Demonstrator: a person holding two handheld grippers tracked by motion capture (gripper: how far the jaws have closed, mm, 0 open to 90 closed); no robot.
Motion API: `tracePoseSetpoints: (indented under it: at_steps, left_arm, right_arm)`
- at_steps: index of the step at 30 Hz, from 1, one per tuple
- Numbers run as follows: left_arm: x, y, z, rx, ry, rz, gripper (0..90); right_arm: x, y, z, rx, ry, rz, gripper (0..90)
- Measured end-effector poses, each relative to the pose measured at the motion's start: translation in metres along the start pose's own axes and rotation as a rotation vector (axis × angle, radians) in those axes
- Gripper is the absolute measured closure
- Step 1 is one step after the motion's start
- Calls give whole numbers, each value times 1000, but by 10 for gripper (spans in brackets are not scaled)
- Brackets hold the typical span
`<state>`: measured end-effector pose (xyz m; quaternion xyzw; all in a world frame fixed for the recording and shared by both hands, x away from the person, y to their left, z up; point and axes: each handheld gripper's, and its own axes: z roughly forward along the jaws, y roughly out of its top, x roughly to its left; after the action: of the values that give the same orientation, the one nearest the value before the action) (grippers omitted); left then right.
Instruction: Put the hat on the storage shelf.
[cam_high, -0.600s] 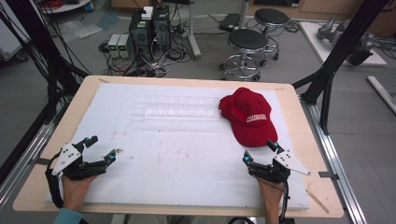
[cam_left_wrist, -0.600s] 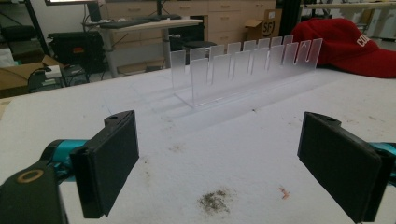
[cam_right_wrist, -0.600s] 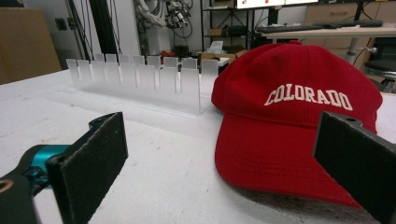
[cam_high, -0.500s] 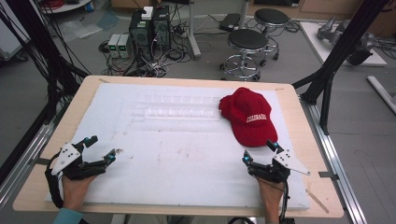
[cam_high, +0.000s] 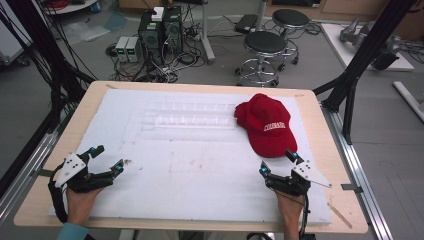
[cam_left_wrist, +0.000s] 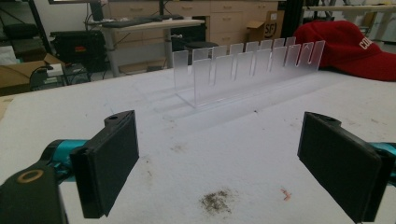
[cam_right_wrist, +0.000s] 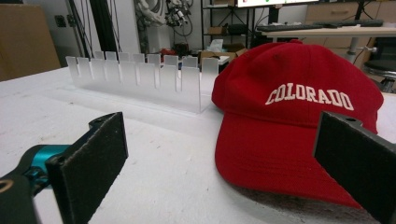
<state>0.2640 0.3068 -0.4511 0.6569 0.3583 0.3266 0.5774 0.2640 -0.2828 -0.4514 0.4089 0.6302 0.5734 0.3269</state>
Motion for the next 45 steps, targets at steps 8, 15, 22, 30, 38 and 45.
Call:
tracePoseSetpoints:
  at_steps: [8,15,22,30,38,45]
  left_arm:
    - [1,0,0,1,6,-11,128]
    - [1,0,0,3,5,-7,128]
    - [1,0,1,6,7,-13,128]
    - [1,0,1,10,8,-8,128]
    - [1,0,1,6,10,-18,128]
    - [2,0,1,9,10,-18,128]
  right_arm:
    - [-1,1,1,9,-8,-7,21]
    - [2,3,6,57,-8,-23,22]
    - [-5,24,11,65,-18,-25,22]
    - [-15,64,33,114,-6,-31,22]
    - [-24,87,63,168,8,-42,24]
    - [-38,95,82,255,17,-41,24]
